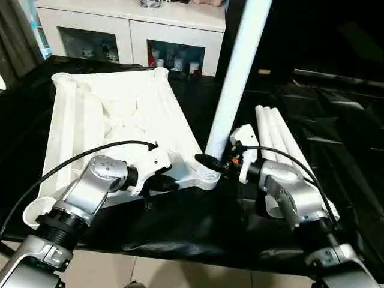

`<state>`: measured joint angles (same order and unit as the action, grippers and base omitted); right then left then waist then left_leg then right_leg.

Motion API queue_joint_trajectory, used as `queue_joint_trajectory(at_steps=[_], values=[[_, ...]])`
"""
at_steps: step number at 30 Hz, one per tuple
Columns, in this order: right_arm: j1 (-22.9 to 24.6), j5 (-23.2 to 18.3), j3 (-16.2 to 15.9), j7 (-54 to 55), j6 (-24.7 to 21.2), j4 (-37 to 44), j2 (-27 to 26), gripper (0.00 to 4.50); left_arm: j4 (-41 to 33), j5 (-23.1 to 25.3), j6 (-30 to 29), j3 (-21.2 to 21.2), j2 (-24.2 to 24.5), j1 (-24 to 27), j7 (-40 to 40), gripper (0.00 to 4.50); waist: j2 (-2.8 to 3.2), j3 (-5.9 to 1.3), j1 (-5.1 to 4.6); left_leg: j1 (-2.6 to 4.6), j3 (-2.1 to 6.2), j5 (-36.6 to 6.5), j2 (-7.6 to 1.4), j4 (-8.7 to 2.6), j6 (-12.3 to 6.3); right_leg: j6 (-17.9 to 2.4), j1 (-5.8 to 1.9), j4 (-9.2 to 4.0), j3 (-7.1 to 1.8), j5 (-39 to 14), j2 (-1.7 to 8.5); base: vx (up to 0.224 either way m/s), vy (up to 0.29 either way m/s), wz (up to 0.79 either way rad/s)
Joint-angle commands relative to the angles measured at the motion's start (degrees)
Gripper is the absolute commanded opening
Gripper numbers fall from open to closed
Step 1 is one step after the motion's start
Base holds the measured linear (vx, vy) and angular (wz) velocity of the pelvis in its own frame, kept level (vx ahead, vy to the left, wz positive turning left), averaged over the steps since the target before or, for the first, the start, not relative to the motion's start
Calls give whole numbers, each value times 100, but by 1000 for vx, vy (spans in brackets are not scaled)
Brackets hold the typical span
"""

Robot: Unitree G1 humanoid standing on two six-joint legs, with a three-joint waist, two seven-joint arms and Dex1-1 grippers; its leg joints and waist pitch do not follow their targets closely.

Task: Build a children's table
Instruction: Insert table leg to table base

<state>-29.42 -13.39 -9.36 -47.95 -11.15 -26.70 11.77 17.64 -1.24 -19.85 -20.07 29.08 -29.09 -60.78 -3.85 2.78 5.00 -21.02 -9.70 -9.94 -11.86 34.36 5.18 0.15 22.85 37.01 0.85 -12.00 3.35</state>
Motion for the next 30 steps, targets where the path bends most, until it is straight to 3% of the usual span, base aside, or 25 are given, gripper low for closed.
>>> queue_joint_trajectory(at_steps=[1, 4, 5, 6, 9, 13, 17, 18, 20, 26, 28, 30], values=[[224, 203, -316, -238, -414, -468, 20, 190, -198, -56, 261, 167, -68, -110, 108, 0, 65, -294, -25, 85, 8, -1672, -100, -474, 187, -921, -158, -544, -173, -1615, 349, 0, 0, 0], [336, 55, -327, -638, -378, -379, 115, 190, -229, -103, 486, 91, -14, -76, -157, 0, 91, -304, -21, 83, 14, -1658, -99, -476, 185, -938, -166, -538, -173, -1448, 342, 0, 0, 0], [383, -2, -338, -788, -387, -340, 158, 190, -257, -154, 590, 62, 7, -65, -311, 0, 118, -318, -9, 85, 15, -1624, -102, -473, 170, -966, -173, -522, -174, -1315, 341, 0, 0, 0], [421, -35, -346, -872, -396, -305, 187, 190, -290, -191, 648, 45, 22, -49, -406, 0, 102, -326, -8, 84, 4, -1565, -101, -466, 136, -997, -182, -518, -175, -1123, 329, 0, 0, 0], [514, -82, -388, -1099, -373, -227, 263, 190, -423, -276, 625, -12, 89, -20, -653, 0, 131, -336, 10, 75, 0, -1344, -98, -464, 109, -1142, -202, -465, -162, -630, 320, 0, 0, 0], [593, -148, -439, -1418, -407, -158, 338, 190, -609, -429, 484, -73, 164, -14, -1023, 0, 152, -331, 9, 94, 1, -1527, -105, -475, 131, -1205, -204, -480, -157, -714, 324, 0, 0, 0], [569, -48, -520, -1575, -298, -235, 362, 190, -441, -322, 559, -33, 106, -106, -987, 0, 140, -311, 12, 107, 7, -1714, -114, -493, 164, -1190, -191, -510, -160, -1030, 335, 0, 0, 0], [531, -4, -493, -1487, -241, -333, 319, 190, -295, -234, 602, -4, 46, -154, -828, 0, 109, -311, 7, 104, 2, -1719, -115, -492, 164, -1184, -189, -515, -162, -1068, 337, 0, 0, 0], [433, 150, -406, -1147, -74, -596, 214, 190, -41, -76, 620, 46, -61, -241, -502, 0, 117, -276, 4, 124, 10, -1915, -112, -506, 212, -1109, -148, -552, -165, -1512, 349, 0, 0, 0], [87, 589, -85, 443, 305, -1549, -165, 190, 660, -24, 336, 382, -575, -581, 459, 0, 48, -230, -70, 144, 100, -2566, -76, -536, 387, -614, -96, -703, -131, -3138, 399, 0, 0, 0], [-9, 571, 43, 876, 250, -1746, -335, 190, 767, -26, 183, 434, -702, -681, 629, 0, 48, -253, -80, 128, 119, -2516, -80, -544, 364, -519, -108, -716, -135, -3223, 418, 0, 0, 0], [-120, 504, 193, 1222, 265, -1949, -502, 190, 889, 16, 74, 486, -812, -787, 827, 0, 52, -260, -111, 144, 105, -2507, -78, -539, 330, -569, -69, -712, -149, -3063, 398, 0, 0, 0]])
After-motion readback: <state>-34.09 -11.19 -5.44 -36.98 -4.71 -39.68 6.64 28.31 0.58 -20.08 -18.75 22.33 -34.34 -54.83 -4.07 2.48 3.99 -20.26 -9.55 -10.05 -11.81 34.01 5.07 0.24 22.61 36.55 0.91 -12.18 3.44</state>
